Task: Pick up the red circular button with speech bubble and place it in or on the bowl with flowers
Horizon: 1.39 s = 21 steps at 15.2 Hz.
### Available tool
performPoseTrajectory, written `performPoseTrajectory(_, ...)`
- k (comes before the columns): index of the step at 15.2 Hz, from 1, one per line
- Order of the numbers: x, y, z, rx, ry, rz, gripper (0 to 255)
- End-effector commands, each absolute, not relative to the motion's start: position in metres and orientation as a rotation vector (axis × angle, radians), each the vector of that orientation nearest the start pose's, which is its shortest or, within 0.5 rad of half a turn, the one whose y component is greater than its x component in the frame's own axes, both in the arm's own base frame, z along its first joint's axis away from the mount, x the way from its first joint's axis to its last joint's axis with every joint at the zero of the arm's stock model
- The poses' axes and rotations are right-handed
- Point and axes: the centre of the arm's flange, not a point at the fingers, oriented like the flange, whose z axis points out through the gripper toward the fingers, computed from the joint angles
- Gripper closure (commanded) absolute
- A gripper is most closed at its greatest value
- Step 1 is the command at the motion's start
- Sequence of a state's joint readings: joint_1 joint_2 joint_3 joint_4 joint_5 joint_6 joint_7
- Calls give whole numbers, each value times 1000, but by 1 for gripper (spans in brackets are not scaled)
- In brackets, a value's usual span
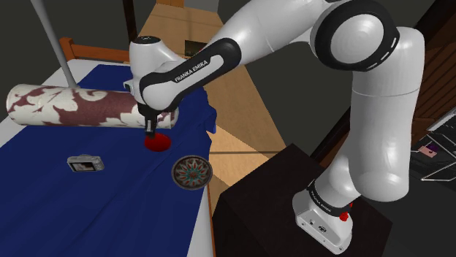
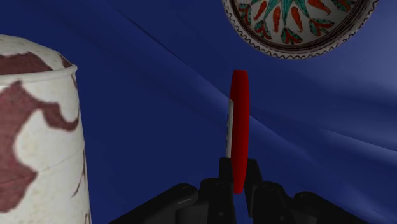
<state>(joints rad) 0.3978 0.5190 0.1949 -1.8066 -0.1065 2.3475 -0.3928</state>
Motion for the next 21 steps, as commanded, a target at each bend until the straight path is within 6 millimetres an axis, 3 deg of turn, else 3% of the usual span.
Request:
performPoseTrajectory(1, 549, 356, 274, -2713, -1539, -49, 255)
performPoseTrajectory(4, 549, 356, 285, -2713, -1539, -49, 255)
performPoseTrajectory(18, 408, 252, 342, -2713, -1539, -49, 255)
performPoseTrajectory(21, 408, 252, 326, -2713, -1539, -49, 255)
